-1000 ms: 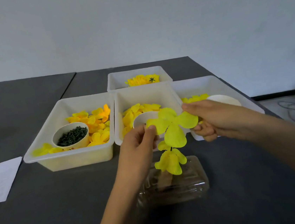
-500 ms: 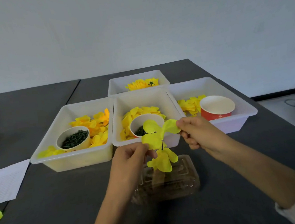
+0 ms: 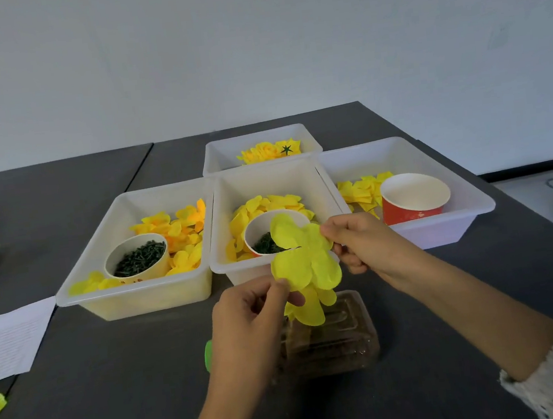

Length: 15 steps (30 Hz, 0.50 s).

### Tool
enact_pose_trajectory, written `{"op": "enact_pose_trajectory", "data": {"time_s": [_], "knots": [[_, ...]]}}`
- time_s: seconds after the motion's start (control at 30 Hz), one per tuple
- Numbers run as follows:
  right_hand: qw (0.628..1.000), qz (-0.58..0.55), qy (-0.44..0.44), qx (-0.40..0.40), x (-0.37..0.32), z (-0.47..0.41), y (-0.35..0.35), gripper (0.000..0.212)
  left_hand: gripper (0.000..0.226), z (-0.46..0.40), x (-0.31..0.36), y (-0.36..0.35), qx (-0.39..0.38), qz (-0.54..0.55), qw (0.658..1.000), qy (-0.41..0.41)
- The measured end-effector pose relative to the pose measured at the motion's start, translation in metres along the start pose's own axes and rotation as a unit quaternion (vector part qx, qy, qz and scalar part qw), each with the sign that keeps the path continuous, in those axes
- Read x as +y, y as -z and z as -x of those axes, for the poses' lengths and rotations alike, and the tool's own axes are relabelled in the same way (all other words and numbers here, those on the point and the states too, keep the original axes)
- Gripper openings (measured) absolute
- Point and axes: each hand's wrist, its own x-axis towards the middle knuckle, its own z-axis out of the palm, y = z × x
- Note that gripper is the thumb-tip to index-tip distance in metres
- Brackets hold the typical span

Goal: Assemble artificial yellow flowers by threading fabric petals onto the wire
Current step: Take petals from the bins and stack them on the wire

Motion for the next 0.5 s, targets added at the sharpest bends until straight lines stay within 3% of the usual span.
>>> {"op": "enact_pose_trajectory", "data": {"time_s": [0.17, 0.37, 0.5], "knots": [[0.999, 0.035, -0.022, 0.006, 0.010, -0.002, -0.004, 0.044, 0.035, 0.005, -0.009, 0.000, -0.015, -0.006, 1.000, 0.018], [0.996, -0.015, 0.075, 0.034, -0.002, 0.002, 0.001, 0.046, 0.033, 0.005, -0.002, 0.003, -0.006, 0.037, 0.999, -0.033], [0.997, -0.022, 0.066, 0.035, -0.008, -0.004, -0.001, 0.038, 0.034, 0.001, 0.000, 0.000, 0.010, 0.044, 0.998, -0.041]]}}
